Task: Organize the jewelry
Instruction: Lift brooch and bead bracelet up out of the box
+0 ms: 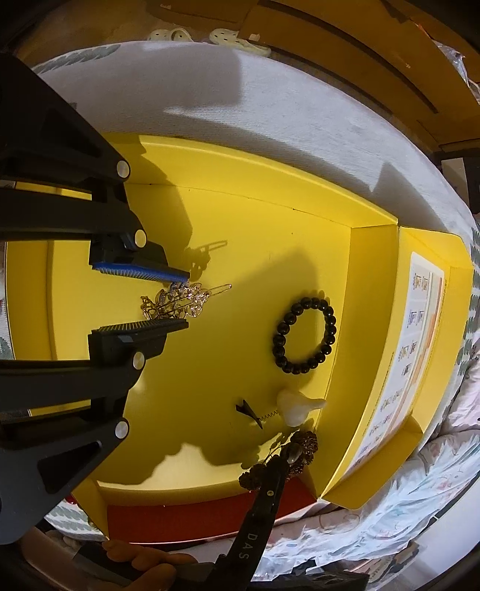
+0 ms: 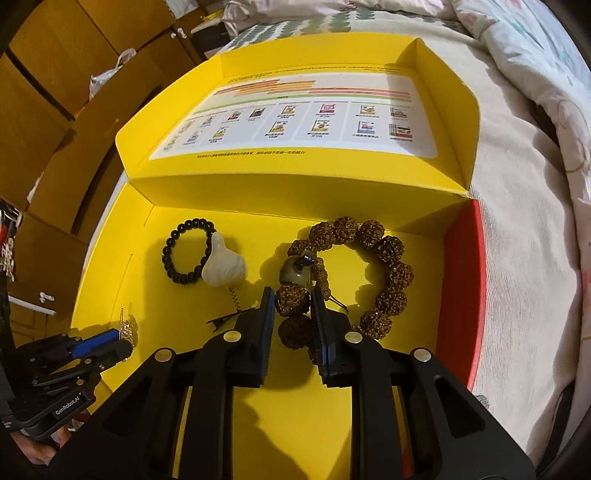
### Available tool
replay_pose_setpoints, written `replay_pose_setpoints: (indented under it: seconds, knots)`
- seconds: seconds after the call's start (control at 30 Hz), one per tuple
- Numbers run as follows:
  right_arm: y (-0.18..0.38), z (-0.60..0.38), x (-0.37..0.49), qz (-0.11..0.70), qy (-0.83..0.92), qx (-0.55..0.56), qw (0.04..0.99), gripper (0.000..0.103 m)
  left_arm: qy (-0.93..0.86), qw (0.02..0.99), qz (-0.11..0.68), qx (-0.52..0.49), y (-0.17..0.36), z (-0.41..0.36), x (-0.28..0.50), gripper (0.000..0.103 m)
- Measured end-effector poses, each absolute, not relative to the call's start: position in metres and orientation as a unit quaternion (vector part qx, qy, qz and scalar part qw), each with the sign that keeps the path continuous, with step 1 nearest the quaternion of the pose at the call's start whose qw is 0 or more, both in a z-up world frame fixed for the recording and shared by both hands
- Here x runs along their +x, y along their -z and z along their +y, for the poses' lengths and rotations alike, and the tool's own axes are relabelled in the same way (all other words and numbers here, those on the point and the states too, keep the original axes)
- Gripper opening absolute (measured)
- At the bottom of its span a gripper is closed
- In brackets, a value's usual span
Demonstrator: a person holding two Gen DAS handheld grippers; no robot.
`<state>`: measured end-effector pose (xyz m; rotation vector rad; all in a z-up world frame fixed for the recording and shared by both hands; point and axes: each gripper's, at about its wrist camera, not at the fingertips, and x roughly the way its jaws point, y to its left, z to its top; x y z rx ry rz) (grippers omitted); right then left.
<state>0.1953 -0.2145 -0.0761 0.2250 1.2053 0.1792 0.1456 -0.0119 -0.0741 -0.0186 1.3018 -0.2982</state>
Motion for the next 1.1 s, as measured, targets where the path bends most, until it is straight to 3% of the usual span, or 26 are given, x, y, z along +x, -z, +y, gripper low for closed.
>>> replay_pose_setpoints:
  seconds: [0.67,1.1]
  knots:
    - [0.021,-0.238,0.171,0.512,-0.122,0.189,0.829,0.02,0.155,0.796,0.585,-0.025,0.05,0.005,0.128,0.02]
    - [-0.025,-0.238,0.142,0.489,-0.114,0.18,0.846,0.02,0.172,0.802,0.571,-0.032,0.029,-0.001,0.114,0.02]
